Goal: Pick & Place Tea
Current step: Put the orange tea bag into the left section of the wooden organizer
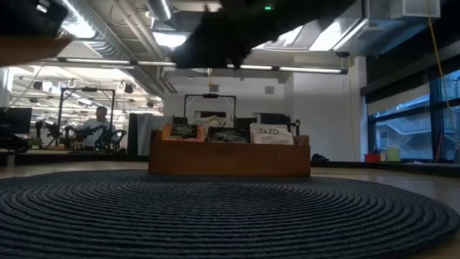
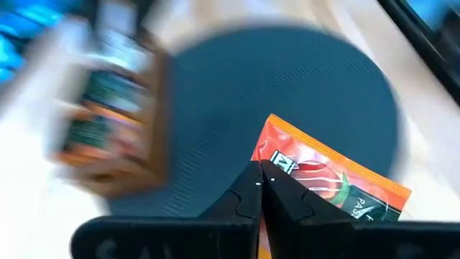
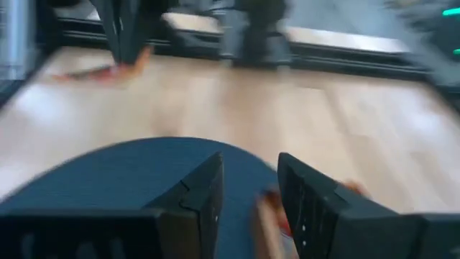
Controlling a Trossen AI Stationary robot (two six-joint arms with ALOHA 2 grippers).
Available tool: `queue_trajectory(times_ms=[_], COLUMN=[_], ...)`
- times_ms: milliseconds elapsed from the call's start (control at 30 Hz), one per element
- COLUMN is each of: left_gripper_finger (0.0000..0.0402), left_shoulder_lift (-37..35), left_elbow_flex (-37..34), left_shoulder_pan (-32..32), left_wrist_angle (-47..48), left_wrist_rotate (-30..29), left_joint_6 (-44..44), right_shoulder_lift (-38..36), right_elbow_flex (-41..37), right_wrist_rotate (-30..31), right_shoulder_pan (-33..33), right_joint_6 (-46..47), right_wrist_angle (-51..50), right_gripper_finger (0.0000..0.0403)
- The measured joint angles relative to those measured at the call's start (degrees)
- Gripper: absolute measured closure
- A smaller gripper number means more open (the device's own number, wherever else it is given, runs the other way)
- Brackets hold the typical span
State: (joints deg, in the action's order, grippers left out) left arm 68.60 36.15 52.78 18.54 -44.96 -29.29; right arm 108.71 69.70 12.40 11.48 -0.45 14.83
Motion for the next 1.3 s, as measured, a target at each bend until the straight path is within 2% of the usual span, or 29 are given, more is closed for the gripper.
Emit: queue_trajectory(times_ms=[100,200,367,467,567,733,800,933,1067,1300], left_gripper_finger=[0.0400,0.0400,0.0399,0.0399,0.0400,0.0400,0.0400,0.0397,0.0397,0.0399], left_shoulder_lift=[-4.6,-6.8,-6.8,-6.4,-6.4,-5.2,-4.9,-4.7,-4.7,-4.7], left_elbow_flex=[-2.5,-4.3,-6.1,-6.1,-6.1,-6.1,-6.0,-6.0,-6.0,-6.0], left_shoulder_pan=[2.9,4.5,2.8,0.4,-3.3,-9.0,-10.9,-14.5,-17.6,-22.6], left_wrist_angle=[-1.3,-4.2,-12.8,-14.2,-15.5,-21.2,-23.8,-29.9,-35.3,-42.9], left_wrist_rotate=[-13.8,-24.3,-38.6,-44.7,-44.9,-45.1,-45.0,-42.7,-36.7,-26.6], left_joint_6=[-3.0,-5.9,-4.2,-3.5,-3.8,-1.1,1.3,4.8,11.0,18.8], right_shoulder_lift=[-3.6,-6.7,-8.5,-7.9,-7.8,-7.8,-7.8,-7.8,-6.8,-2.1], right_elbow_flex=[-5.9,-14.0,-23.0,-24.6,-24.5,-21.9,-20.7,-18.8,-17.0,-12.8], right_wrist_rotate=[8.9,16.4,13.9,8.2,3.6,1.1,1.1,6.2,7.3,4.3], right_shoulder_pan=[1.5,3.4,5.9,6.5,6.4,4.9,4.3,2.6,0.7,-1.0], right_joint_6=[0.3,-1.2,-12.0,-14.6,-14.3,-10.4,-8.0,-2.8,0.2,1.5], right_wrist_angle=[3.3,13.9,38.5,44.7,45.2,44.1,42.5,37.3,33.8,35.1], right_gripper_finger=[0.0267,0.0267,0.0267,0.0267,0.0267,0.0267,0.0267,0.0263,0.0233,0.0150])
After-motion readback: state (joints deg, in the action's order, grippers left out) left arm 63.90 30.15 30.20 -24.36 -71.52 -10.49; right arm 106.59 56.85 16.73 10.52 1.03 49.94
